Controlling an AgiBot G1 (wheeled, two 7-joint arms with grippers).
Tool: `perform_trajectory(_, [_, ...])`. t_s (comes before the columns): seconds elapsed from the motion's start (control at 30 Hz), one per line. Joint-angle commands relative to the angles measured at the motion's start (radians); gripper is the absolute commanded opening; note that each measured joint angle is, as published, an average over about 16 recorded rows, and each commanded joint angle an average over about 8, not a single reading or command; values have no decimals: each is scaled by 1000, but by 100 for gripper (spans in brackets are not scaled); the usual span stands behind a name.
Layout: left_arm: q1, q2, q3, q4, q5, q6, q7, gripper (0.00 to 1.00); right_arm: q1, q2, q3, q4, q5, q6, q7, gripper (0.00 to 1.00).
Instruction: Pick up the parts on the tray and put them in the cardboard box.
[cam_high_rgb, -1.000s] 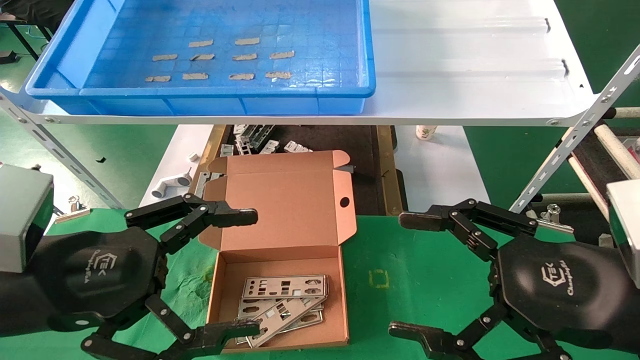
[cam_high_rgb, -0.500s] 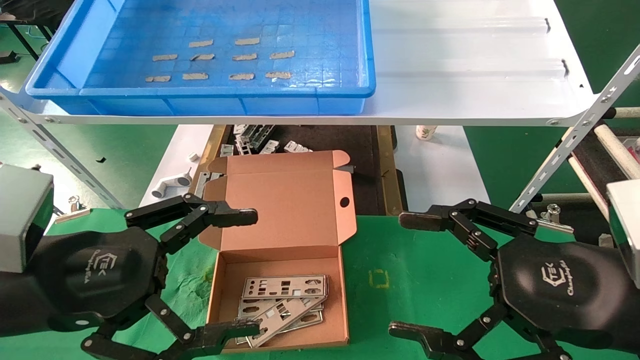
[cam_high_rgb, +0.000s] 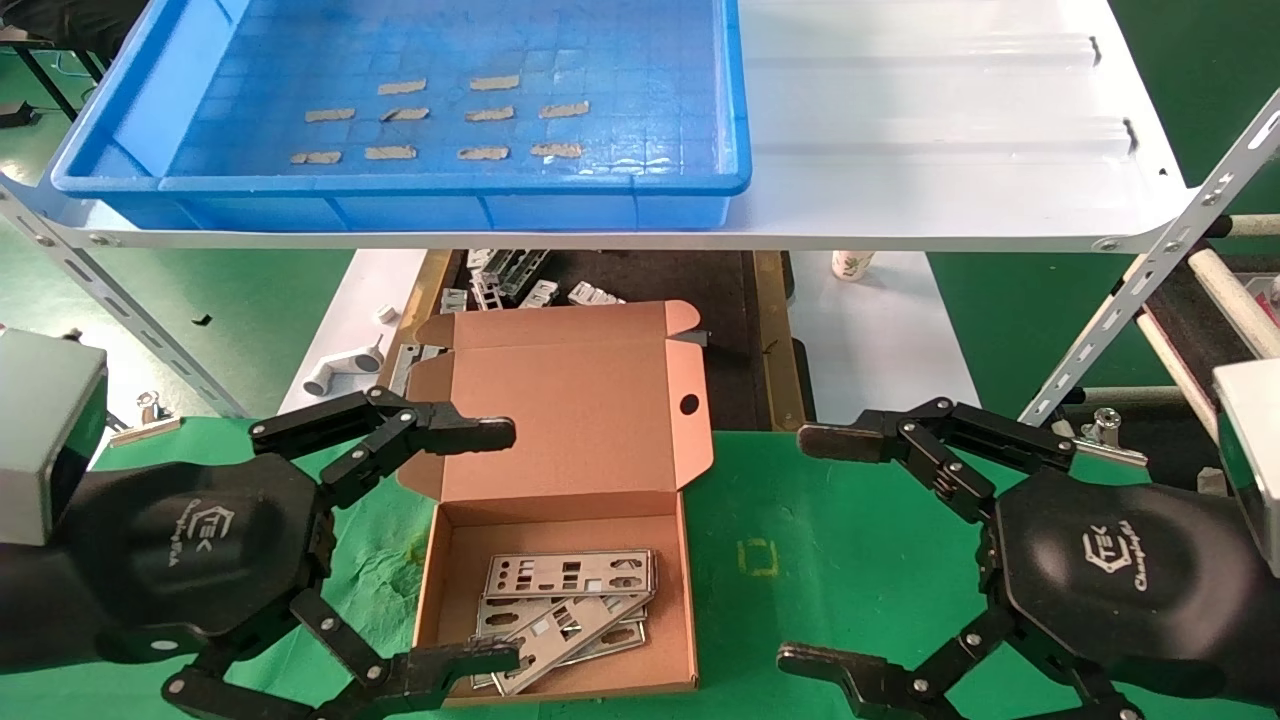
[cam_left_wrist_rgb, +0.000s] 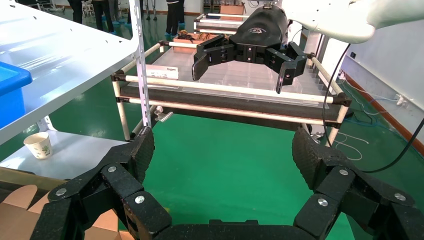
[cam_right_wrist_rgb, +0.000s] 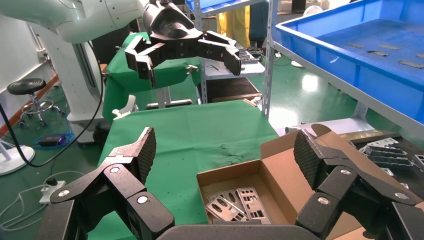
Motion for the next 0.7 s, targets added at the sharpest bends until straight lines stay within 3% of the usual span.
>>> perform_trajectory(0.03, [0,0,0,0,0,0,0,100,0,0,0,0,0,0,0,100])
perform_trajectory(0.7, [0,0,0,0,0,0,0,100,0,0,0,0,0,0,0,100])
